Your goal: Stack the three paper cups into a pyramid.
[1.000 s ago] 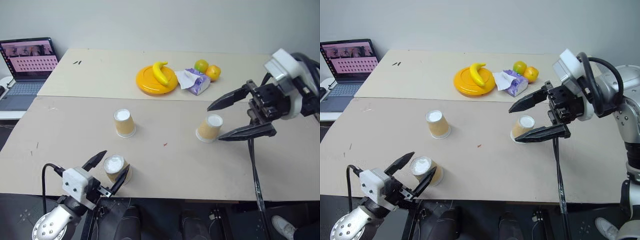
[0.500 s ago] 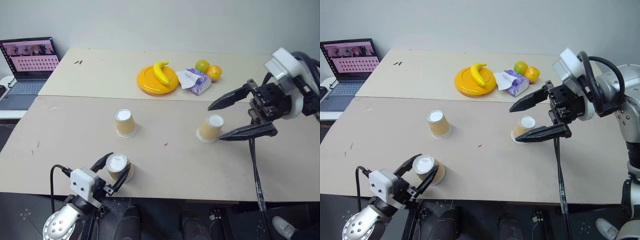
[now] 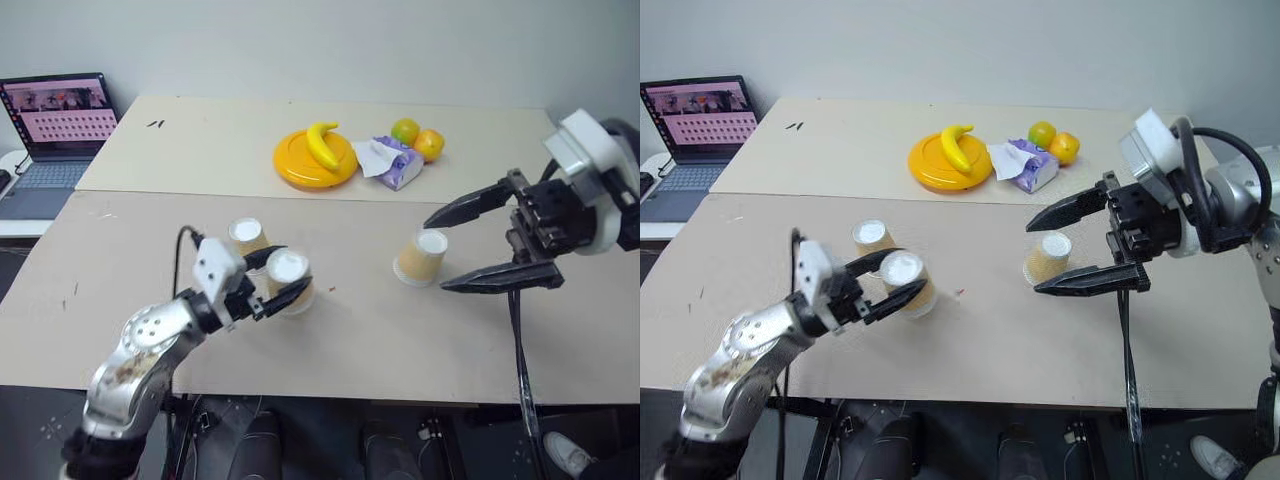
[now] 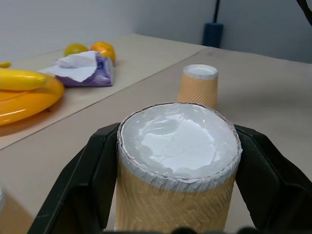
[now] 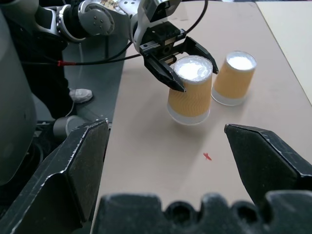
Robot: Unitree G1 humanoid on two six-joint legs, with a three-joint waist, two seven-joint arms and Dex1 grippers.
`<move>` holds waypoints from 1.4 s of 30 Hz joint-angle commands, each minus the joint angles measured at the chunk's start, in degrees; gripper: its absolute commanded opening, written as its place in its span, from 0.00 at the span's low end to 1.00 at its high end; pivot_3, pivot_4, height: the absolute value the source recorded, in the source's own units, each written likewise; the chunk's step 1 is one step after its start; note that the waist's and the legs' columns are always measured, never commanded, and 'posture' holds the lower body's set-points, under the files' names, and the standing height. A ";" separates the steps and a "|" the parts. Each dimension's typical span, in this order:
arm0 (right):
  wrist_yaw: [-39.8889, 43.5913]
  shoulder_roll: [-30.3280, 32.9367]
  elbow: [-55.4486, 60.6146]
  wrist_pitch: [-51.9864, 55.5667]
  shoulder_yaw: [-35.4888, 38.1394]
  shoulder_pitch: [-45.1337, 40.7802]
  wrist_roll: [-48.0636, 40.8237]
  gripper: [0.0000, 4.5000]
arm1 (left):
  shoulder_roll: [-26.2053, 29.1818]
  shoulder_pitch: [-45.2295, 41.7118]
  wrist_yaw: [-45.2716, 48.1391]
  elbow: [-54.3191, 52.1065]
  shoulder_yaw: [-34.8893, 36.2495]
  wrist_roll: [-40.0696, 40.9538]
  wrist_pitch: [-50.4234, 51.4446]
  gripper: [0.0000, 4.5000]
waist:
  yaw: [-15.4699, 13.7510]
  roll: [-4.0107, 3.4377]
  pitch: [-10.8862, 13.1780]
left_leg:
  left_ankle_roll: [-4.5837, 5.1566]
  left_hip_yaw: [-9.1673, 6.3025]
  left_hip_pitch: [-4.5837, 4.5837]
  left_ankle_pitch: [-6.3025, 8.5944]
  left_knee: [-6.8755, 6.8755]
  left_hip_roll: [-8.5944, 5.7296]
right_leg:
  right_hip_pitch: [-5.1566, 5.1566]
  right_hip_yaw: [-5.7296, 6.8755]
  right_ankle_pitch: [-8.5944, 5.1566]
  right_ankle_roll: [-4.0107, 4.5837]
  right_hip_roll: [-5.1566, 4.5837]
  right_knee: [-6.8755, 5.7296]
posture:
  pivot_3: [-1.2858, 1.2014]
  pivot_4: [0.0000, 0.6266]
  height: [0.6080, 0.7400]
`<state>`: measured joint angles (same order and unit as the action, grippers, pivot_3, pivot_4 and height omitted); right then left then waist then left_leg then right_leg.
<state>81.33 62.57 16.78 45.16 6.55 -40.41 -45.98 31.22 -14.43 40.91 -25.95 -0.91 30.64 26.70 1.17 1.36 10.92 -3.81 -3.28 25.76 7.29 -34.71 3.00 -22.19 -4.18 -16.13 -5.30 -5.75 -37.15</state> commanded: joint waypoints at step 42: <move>-11.07 11.27 5.62 -5.56 11.27 20.30 5.50 1.00 | -16.13 -14.73 9.89 21.54 -15.30 -11.49 -5.98 0.77 | -0.38 -0.01 -0.01 | 0.02 -0.04 0.08 -0.01 -0.15 -0.04 | 0.05 0.01 0.05 -0.10 -0.01 0.04 | 0.52 0.24 0.94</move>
<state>69.40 72.83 23.43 42.32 16.50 -19.69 -42.27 15.61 -29.35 51.26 -2.49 -17.03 18.27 20.35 0.78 1.35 10.92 -3.79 -3.33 25.85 7.27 -34.85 2.96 -22.14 -4.18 -16.08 -5.40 -5.77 -37.11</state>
